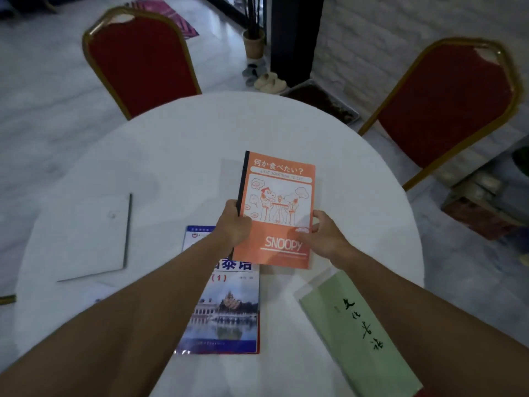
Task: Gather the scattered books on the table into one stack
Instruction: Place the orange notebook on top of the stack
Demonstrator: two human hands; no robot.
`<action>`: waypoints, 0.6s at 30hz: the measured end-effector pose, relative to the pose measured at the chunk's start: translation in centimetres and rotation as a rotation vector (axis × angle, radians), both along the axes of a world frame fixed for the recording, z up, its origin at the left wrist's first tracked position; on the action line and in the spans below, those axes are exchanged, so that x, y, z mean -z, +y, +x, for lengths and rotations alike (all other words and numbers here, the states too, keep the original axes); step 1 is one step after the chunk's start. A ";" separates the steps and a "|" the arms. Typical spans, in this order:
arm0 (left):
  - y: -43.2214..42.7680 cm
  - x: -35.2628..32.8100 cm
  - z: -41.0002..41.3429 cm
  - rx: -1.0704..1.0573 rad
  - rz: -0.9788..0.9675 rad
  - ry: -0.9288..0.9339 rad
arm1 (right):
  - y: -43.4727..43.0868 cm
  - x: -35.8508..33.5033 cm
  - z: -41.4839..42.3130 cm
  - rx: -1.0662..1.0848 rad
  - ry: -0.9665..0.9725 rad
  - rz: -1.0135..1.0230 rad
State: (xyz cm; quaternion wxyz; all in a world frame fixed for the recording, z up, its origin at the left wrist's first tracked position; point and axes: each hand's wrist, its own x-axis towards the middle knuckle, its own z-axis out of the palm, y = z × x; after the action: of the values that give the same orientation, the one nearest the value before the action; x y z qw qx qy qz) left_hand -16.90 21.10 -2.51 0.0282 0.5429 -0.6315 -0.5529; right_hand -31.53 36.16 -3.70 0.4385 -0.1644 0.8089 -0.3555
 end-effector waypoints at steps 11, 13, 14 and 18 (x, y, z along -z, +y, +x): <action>0.6 2.8 11.9 0.242 -0.258 -0.388 | -0.4 2.5 8.5 -0.401 0.051 0.215; 0.8 3.4 13.3 0.276 -0.299 -0.448 | -0.3 2.8 9.5 -0.443 0.072 0.230; 0.8 3.6 13.8 0.275 -0.327 -0.463 | -0.2 2.8 9.9 -0.452 0.078 0.227; 1.2 3.7 14.5 0.251 -0.317 -0.469 | -0.4 2.4 10.6 -0.474 0.091 0.248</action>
State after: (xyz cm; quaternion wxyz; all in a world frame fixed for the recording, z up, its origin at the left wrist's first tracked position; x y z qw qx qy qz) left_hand -2.35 22.26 -6.23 -0.1026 0.5625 -0.7610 -0.3064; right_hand -20.93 35.74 -6.07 0.4896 -0.3098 0.8041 -0.1334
